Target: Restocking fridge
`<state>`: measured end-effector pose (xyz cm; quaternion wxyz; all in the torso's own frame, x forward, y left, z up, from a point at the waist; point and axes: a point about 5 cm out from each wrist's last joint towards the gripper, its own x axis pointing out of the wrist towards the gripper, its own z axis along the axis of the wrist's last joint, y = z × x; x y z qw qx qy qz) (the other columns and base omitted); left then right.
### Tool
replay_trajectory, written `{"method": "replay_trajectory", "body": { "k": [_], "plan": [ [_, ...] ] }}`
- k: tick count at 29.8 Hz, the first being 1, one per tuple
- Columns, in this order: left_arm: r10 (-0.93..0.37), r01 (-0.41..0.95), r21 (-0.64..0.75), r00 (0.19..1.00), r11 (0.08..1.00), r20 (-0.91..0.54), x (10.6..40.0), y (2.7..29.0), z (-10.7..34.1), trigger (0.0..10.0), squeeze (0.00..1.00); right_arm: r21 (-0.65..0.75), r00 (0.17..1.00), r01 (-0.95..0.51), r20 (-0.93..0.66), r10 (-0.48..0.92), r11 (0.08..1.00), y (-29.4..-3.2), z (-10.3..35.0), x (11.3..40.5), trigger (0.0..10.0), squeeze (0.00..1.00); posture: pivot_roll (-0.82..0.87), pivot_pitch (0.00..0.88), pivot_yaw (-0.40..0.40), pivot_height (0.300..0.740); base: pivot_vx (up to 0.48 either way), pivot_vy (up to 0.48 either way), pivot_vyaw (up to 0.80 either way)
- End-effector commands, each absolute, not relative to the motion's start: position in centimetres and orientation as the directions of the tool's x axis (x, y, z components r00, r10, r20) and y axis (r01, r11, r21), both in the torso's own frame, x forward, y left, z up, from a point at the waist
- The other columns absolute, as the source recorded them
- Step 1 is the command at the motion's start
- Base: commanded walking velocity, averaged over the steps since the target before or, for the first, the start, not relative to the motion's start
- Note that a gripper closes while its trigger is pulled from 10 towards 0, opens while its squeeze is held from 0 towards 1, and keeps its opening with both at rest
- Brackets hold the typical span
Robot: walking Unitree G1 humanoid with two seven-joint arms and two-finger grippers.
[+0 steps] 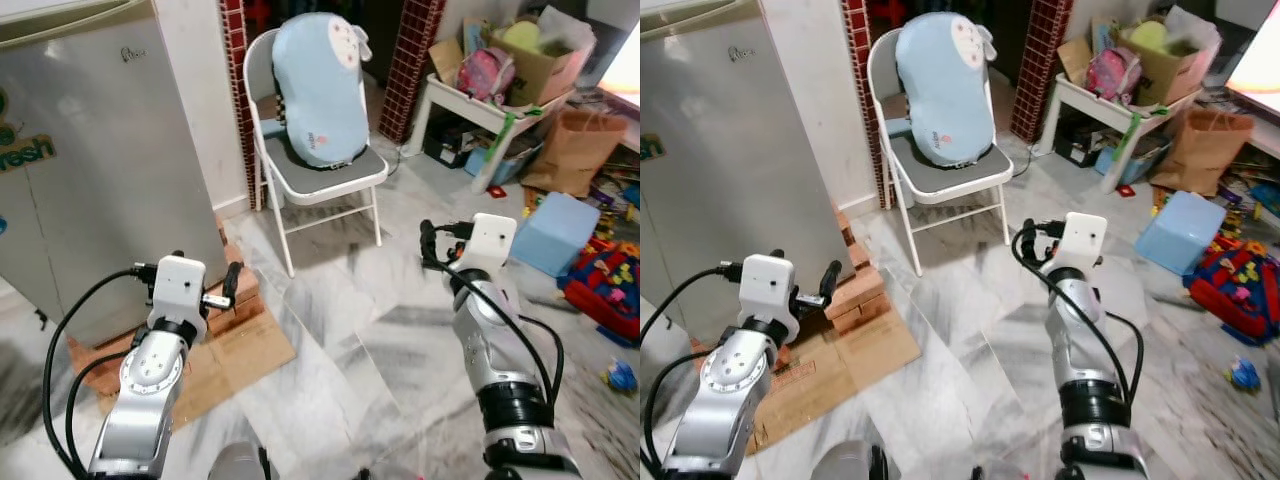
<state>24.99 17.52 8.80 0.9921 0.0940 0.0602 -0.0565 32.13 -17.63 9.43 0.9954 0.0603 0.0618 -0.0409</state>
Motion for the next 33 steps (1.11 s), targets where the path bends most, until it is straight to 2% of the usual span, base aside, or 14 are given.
{"method": "replay_trajectory", "body": {
  "k": [1, 16, 20, 25, 33],
  "plan": [
    [-0.098, 0.122, 0.189, 0.986, 0.974, -0.134, 24.9, 17.9, 8.8, 10.0, 0.0, 0.116, 0.99, 0.05, -0.137, -0.034, 0.992, -16.7, 9.4, 32.3, 10.0, 0.0, 0.06, 0.036, -0.048, 0.74, -0.337, 0.345, -0.8],
    [-0.095, 0.119, 0.186, 0.986, 0.975, -0.136, 24.7, 17.5, 8.5, 10.0, 0.0, 0.099, 0.99, 0.034, -0.139, -0.02, 0.995, -16.8, 9.5, 32.7, 10.0, 0.0, 0.06, 0.038, -0.067, 0.74, -0.337, 0.344, -0.8],
    [-0.128, 0.145, 0.16, 0.985, 0.976, -0.113, 24.7, 17.5, 8.8, 10.0, 0.0, 0.099, 0.991, 0.028, -0.136, -0.014, 0.995, -16.7, 9.6, 32.7, 10.0, 0.0, 0.06, 0.036, -0.069, 0.74, 0.0, 0.0, -0.8],
    [-0.166, 0.177, 0.142, 0.982, 0.974, -0.086, 25.0, 17.1, 9.3, 10.0, 0.0, 0.101, 0.992, 0.018, -0.128, -0.005, 0.995, -16.6, 9.6, 32.8, 10.0, 0.0, 0.06, 0.038, -0.07, 0.74, 0.0, 0.0, -0.18],
    [-0.153, 0.161, 0.14, 0.986, 0.977, -0.066, 25.8, 17.3, 9.8, 10.0, 0.0, 0.107, 0.992, 0.032, -0.127, -0.018, 0.994, -16.7, 9.8, 32.9, 10.0, 0.0, 0.06, 0.035, -0.071, 0.74, 0.0, 0.0, 0.0]
  ]
}}
